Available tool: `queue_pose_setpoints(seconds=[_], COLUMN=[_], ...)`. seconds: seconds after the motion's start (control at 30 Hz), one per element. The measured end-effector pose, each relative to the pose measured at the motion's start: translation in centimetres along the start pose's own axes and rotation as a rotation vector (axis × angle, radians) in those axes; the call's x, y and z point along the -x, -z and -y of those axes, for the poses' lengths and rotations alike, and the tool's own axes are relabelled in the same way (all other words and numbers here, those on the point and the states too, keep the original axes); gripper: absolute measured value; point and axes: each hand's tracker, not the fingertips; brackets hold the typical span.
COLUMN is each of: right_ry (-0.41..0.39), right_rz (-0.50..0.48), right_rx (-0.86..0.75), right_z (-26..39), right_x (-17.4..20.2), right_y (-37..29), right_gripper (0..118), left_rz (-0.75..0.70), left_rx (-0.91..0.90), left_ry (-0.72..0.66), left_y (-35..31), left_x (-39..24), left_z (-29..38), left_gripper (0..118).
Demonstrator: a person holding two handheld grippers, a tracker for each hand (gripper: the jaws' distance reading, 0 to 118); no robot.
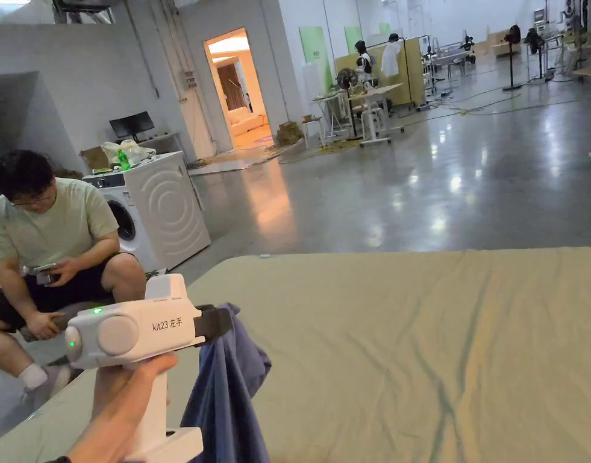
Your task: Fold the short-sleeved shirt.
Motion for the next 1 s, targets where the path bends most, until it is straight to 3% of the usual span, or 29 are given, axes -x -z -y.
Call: queue_pose_setpoints(seconds=[0.07,0.2,0.43,0.53,0.73,0.83,0.87,0.93,1.0], right_ry=[0.018,0.050,0.084,0.107,0.149,0.138,0.137,0.141,0.136], right_rz=[0.007,0.054,0.139,0.198,0.250,0.261,0.261,0.250,0.222], right_rx=[-0.004,-0.002,0.020,0.013,0.011,0.055,0.057,0.057,0.051], right_z=[0.4,1.3,2.3,2.4,4.2,5.6,5.8,6.0,5.7], right_x=[-0.4,-1.5,-4.0,-4.7,-6.2,-6.9,-6.8,-6.5,-5.9], right_y=[-0.6,-1.6,-3.5,-4.4,-6.2,-6.1,-6.0,-5.9,-5.4], right_gripper=[1,1,1,1,1,1,1,1,1], left_rz=[0.008,0.184,0.618,0.831,1.060,1.079,1.059,1.012,1.084], left_rx=[-0.017,0.001,0.191,0.313,0.530,0.565,0.582,0.590,0.615], left_ry=[0.129,0.210,0.369,0.355,0.442,0.501,0.508,0.450,0.292], left_y=[0.2,3.5,9.5,9.7,5.4,3.4,4.5,4.9,5.1], left_x=[-2.8,-11.0,-32.1,-40.9,-52.2,-53.9,-54.9,-53.8,-51.6], left_z=[-2.4,-2.5,10.2,17.1,32.2,37.0,35.4,36.0,34.9], left_gripper=[4,4,4,4,4,4,6,38,68])
